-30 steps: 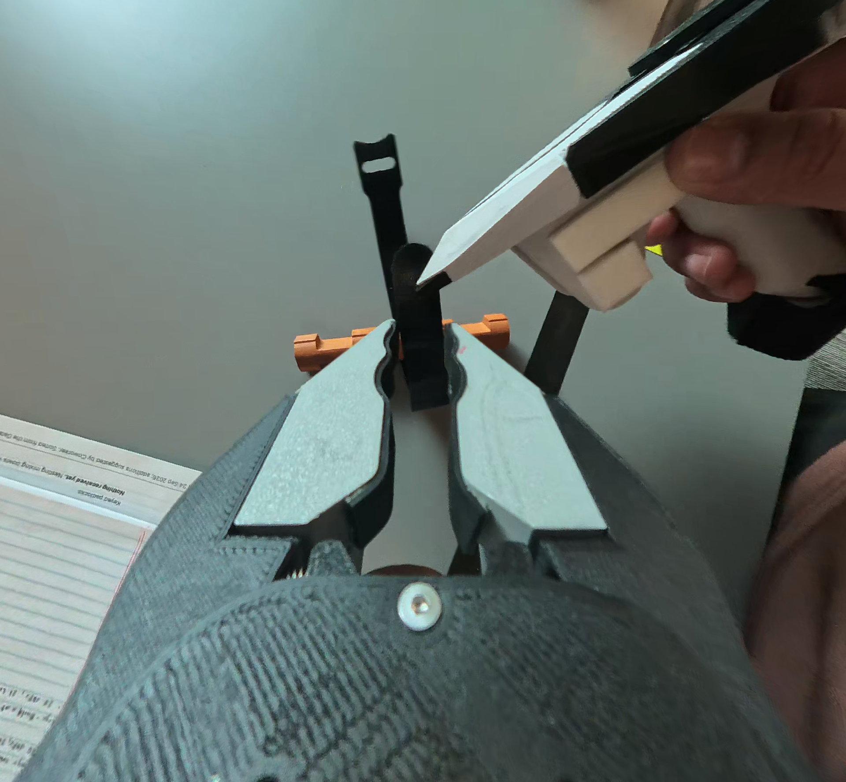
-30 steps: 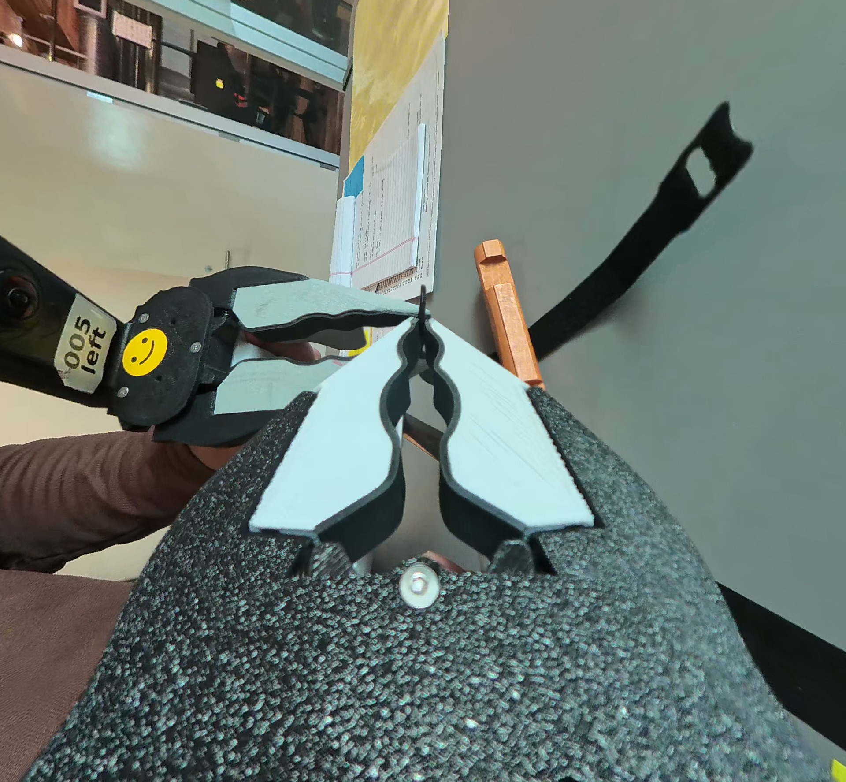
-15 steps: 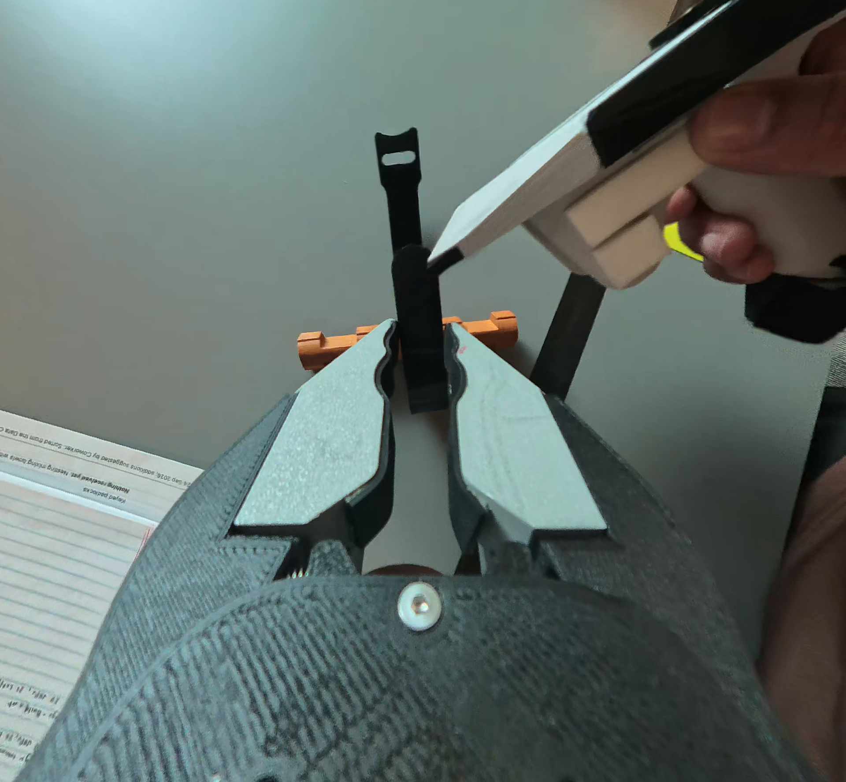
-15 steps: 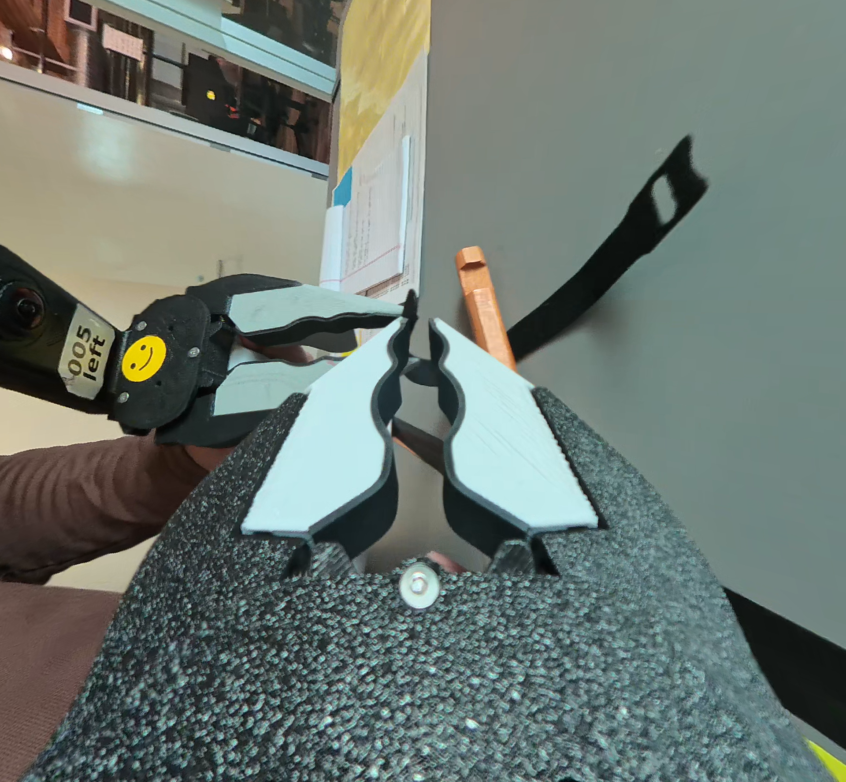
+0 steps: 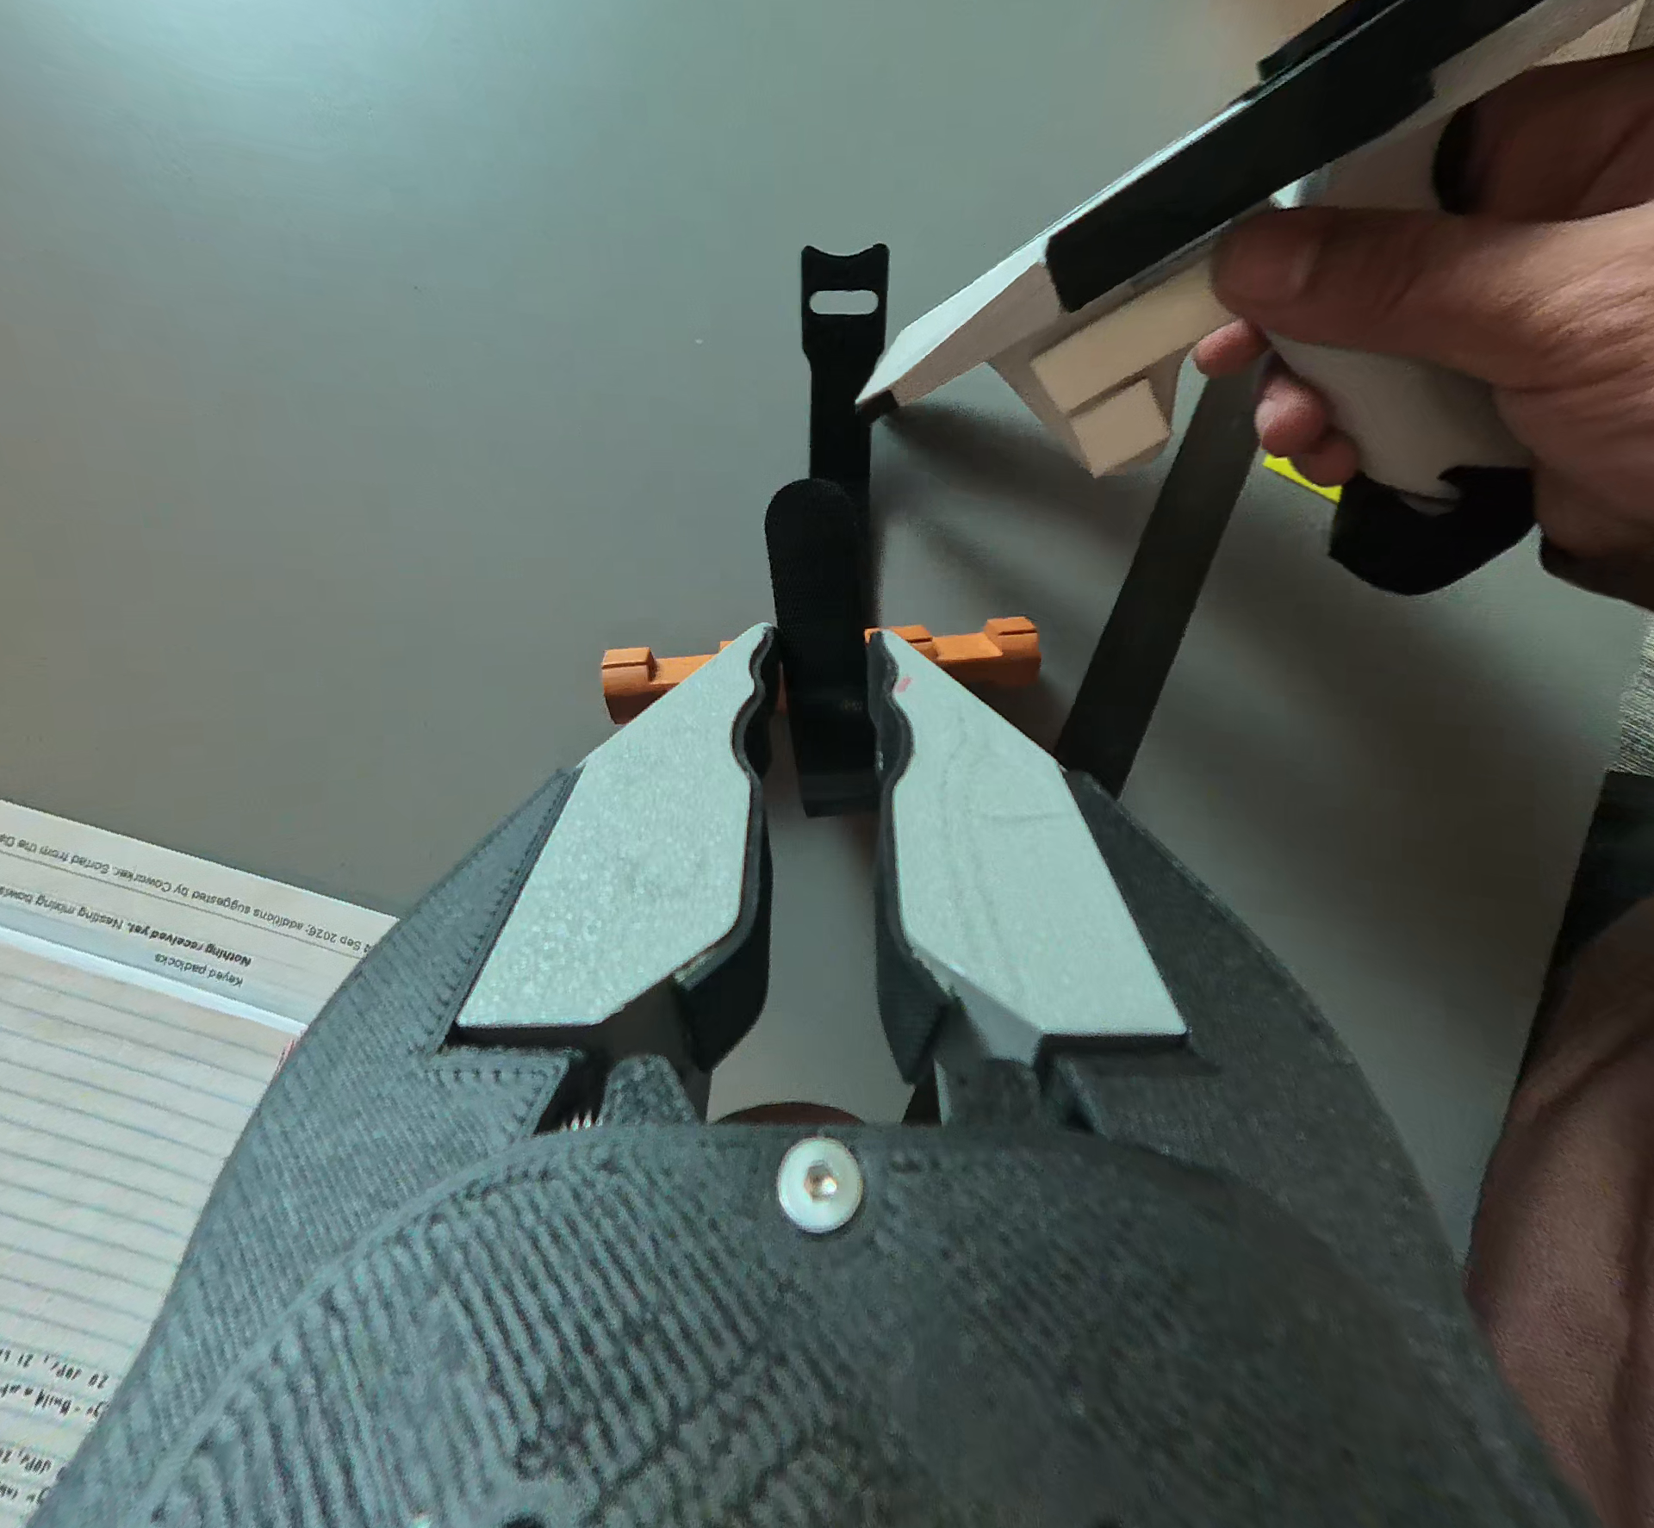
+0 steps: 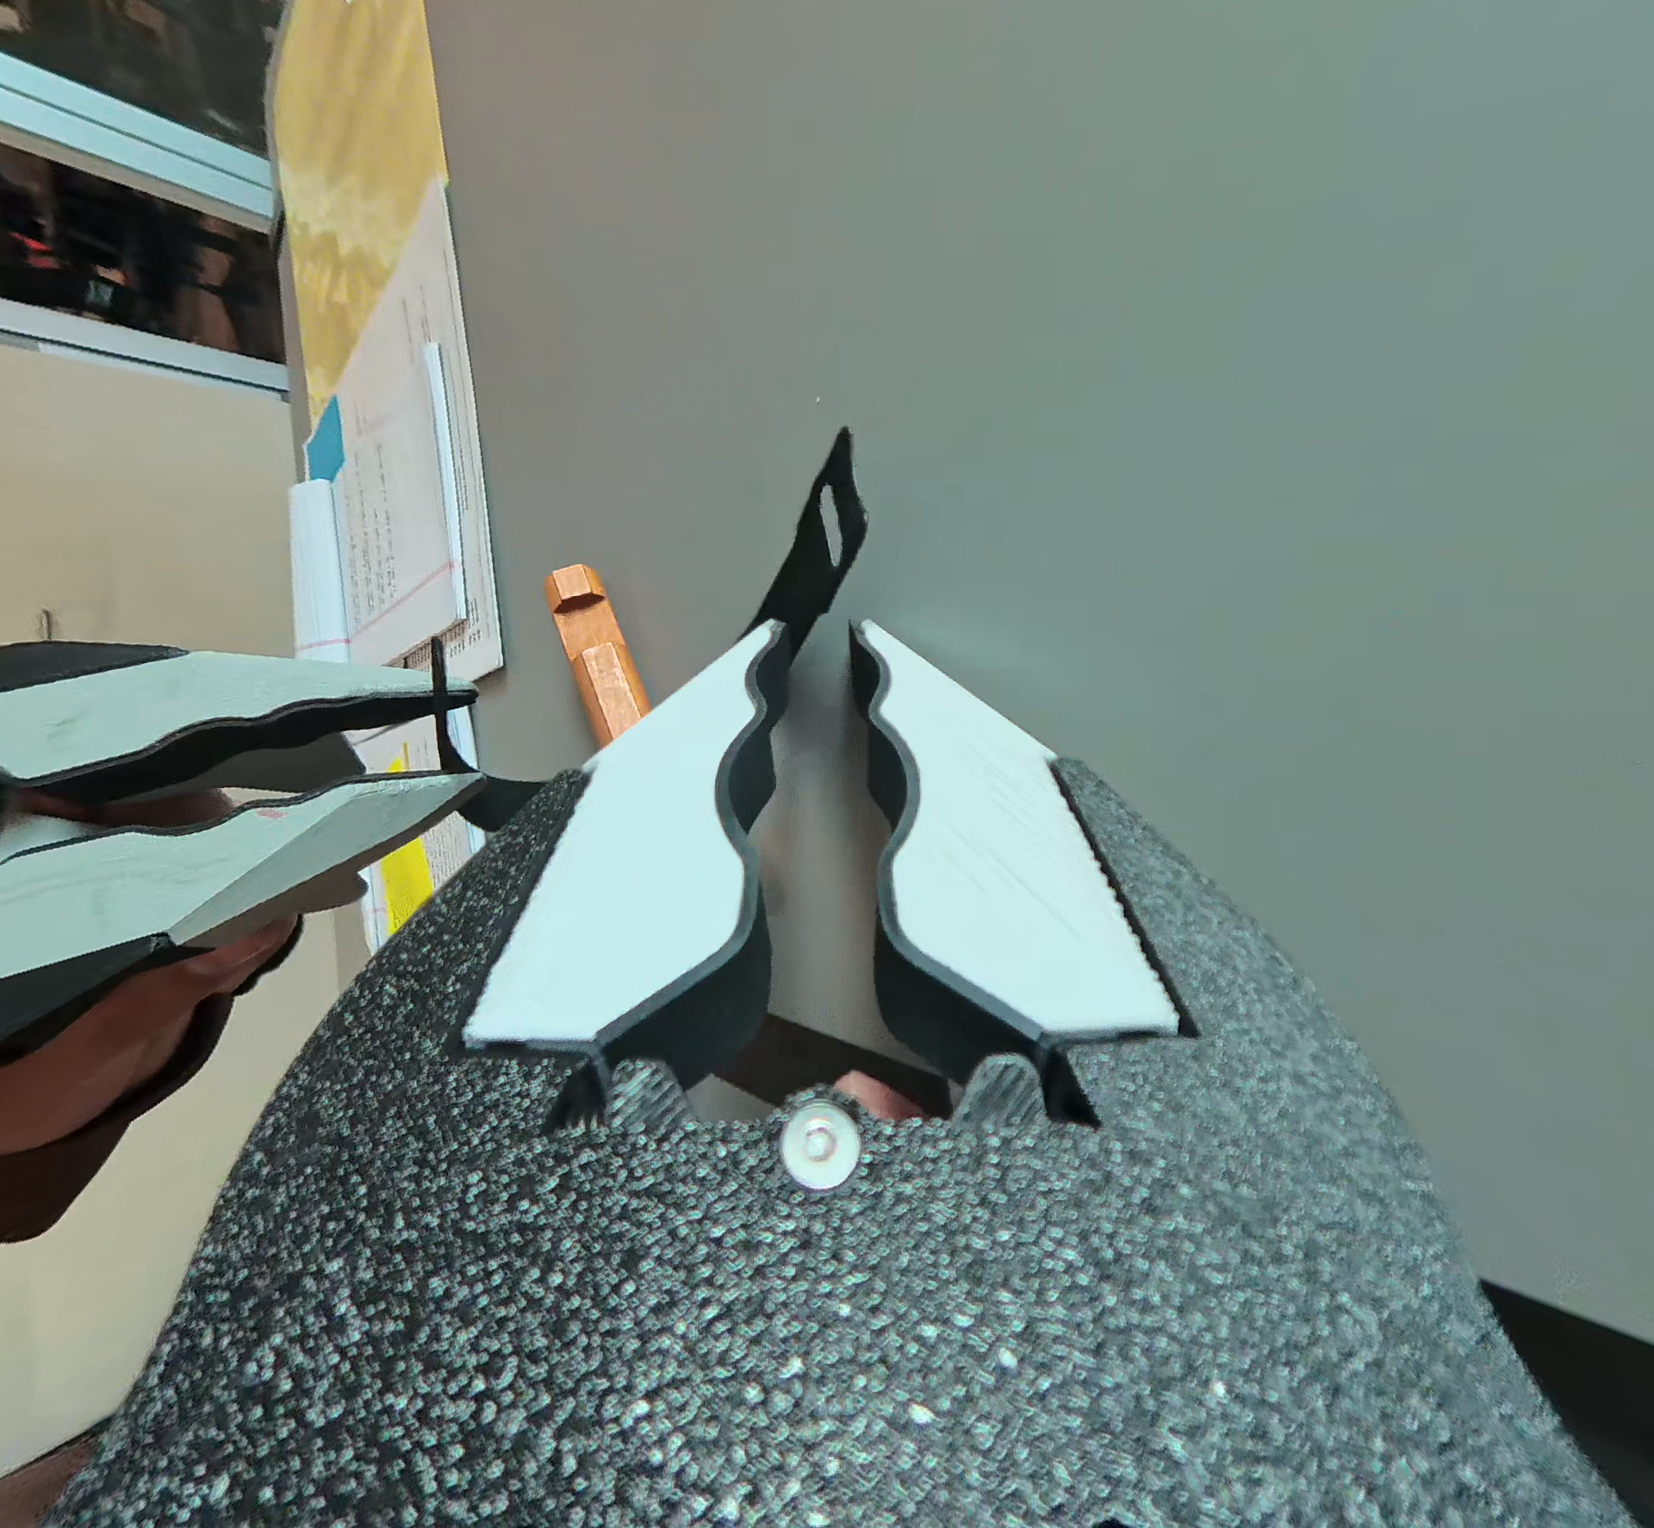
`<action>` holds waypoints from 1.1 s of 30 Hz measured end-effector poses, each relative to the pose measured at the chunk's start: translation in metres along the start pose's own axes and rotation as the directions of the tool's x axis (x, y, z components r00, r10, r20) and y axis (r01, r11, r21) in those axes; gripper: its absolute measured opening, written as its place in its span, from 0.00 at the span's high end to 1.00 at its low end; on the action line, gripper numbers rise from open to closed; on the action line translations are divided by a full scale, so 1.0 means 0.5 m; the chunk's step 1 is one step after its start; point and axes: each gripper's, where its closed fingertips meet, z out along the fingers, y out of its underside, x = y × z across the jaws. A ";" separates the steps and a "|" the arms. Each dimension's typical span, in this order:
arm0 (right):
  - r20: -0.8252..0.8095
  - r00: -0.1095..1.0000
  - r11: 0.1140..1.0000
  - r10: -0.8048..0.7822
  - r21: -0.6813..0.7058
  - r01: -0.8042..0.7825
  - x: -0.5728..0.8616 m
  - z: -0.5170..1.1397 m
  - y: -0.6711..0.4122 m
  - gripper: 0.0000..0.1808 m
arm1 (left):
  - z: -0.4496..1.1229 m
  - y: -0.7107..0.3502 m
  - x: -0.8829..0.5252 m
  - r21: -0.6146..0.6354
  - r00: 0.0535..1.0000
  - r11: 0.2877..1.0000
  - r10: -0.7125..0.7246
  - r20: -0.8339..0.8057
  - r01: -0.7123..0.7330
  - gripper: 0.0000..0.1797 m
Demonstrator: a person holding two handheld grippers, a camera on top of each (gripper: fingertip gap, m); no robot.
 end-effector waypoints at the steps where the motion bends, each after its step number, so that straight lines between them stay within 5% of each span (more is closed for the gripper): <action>1: 0.005 1.000 1.000 -0.006 0.004 0.006 -0.002 0.001 0.000 0.94 | 0.000 0.001 -0.002 -0.002 1.000 1.000 -0.003 0.000 0.003 0.90; 10: 0.054 0.975 0.976 -0.216 0.013 0.215 -0.061 0.007 -0.012 1.00 | 0.009 0.004 -0.001 -0.008 0.998 0.999 -0.041 -0.038 0.041 0.90; 17: 0.055 0.835 0.830 -0.547 -0.099 0.550 -0.099 0.002 0.011 1.00 | 0.000 -0.011 -0.003 0.004 0.996 1.000 -0.024 -0.086 0.024 0.90; 33: 0.048 0.698 0.684 -0.714 -0.165 0.711 -0.122 -0.001 0.034 1.00 | 0.003 -0.014 -0.001 -0.007 0.995 1.000 -0.010 -0.100 0.009 0.90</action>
